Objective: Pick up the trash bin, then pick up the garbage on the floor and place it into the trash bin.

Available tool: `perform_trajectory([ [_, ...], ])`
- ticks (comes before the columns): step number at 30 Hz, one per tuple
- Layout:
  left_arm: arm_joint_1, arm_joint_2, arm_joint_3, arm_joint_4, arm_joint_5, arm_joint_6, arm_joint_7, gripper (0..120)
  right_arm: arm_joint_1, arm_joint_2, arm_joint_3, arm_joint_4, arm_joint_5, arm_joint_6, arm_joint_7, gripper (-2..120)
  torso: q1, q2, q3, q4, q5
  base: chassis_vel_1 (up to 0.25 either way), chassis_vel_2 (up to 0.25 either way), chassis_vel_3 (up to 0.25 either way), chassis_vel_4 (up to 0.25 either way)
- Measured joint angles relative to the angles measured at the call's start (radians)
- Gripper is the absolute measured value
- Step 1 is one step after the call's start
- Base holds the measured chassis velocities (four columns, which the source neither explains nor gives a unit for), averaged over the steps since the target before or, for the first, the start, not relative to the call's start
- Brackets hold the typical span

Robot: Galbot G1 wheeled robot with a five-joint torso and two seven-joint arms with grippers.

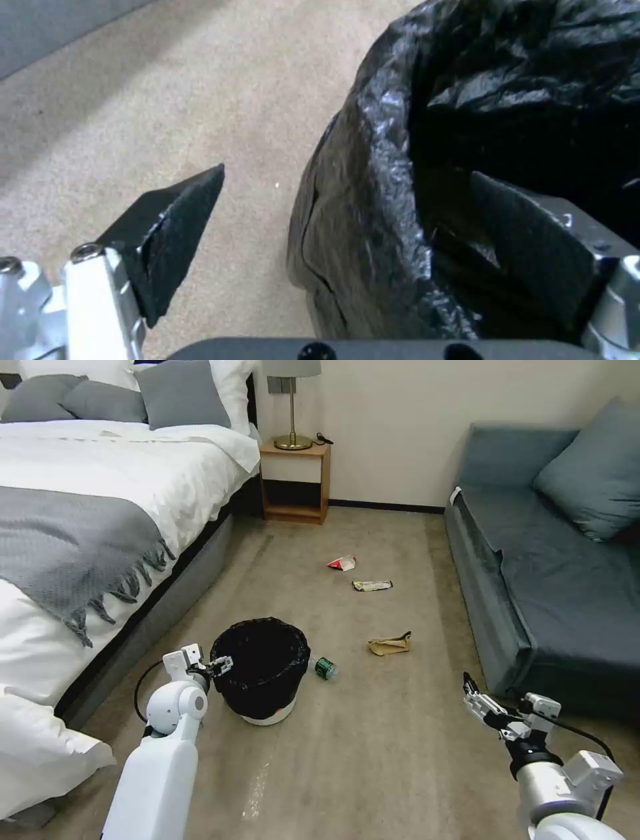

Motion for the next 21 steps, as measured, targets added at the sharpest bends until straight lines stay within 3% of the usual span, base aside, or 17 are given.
perform_trajectory([
  [2,-0.001,-0.003,0.0,0.003,0.0,0.0,-0.004,96,-0.001,0.0,0.0,0.001,0.0,0.001,0.0,100,0.0,0.0,0.0,0.0,-0.0001,0.0,0.0,0.0,0.0],
  [8,-0.003,-0.016,0.001,0.011,-0.003,0.002,-0.014,70,-0.006,0.0,-0.01,0.007,0.002,0.013,0.011,100,0.0,0.0,0.0,0.0,-0.0001,0.0,0.0,0.0,0.0],
  [16,-0.005,-0.028,0.003,0.013,-0.015,0.002,-0.017,47,-0.004,-0.001,-0.015,0.012,0.008,0.013,0.014,100,0.0,0.0,0.0,0.0,-0.0001,0.0,0.0,0.0,0.0],
  [18,-0.003,-0.029,0.002,0.012,-0.015,0.002,-0.017,34,-0.003,-0.001,-0.015,0.014,0.013,0.013,0.016,100,0.0,0.0,0.0,0.0,-0.0002,0.0,0.0,0.0,0.0],
  [21,-0.001,-0.029,0.0,0.012,-0.015,0.002,-0.016,27,-0.005,-0.001,-0.019,0.014,0.014,0.013,0.016,100,0.0,0.0,0.0,-0.0001,-0.0001,0.0,0.0,0.0,0.0],
])
